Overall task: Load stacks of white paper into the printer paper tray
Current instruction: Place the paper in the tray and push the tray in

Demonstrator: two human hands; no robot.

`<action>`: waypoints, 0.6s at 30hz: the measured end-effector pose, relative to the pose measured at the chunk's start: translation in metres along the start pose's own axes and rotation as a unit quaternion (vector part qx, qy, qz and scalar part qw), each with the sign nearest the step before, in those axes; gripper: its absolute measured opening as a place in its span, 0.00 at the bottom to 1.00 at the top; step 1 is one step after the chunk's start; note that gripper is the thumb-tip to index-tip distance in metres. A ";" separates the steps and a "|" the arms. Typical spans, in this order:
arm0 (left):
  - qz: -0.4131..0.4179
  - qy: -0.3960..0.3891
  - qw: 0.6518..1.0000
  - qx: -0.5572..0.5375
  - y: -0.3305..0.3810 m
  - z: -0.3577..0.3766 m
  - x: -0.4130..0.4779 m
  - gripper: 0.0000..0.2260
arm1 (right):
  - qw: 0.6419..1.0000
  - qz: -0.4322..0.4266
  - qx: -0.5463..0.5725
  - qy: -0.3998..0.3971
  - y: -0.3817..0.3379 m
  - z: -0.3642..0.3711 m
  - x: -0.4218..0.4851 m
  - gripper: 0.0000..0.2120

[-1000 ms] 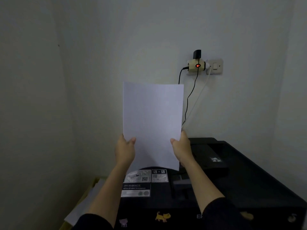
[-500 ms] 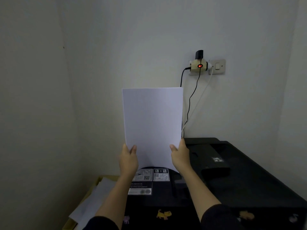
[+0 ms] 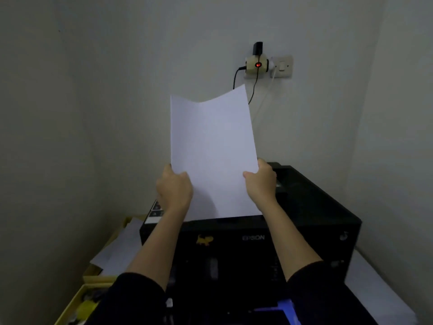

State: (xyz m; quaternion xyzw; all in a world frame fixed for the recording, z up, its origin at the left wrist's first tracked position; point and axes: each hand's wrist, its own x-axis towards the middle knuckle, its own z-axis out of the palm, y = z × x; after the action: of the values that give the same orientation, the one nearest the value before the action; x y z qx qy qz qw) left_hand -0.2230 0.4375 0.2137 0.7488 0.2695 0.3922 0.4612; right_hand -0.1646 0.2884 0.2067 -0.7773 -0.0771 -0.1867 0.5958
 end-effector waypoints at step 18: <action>-0.159 -0.105 0.980 -0.053 -0.114 -0.029 -0.257 0.07 | 0.970 0.232 0.055 -0.047 0.137 -0.148 -0.209 0.13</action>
State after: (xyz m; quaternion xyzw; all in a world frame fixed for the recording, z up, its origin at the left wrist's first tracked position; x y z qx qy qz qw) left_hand -0.3926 0.3041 0.0317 0.7079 0.3140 0.2469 0.5825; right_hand -0.3388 0.1300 0.0362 -0.7481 0.0671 -0.0019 0.6602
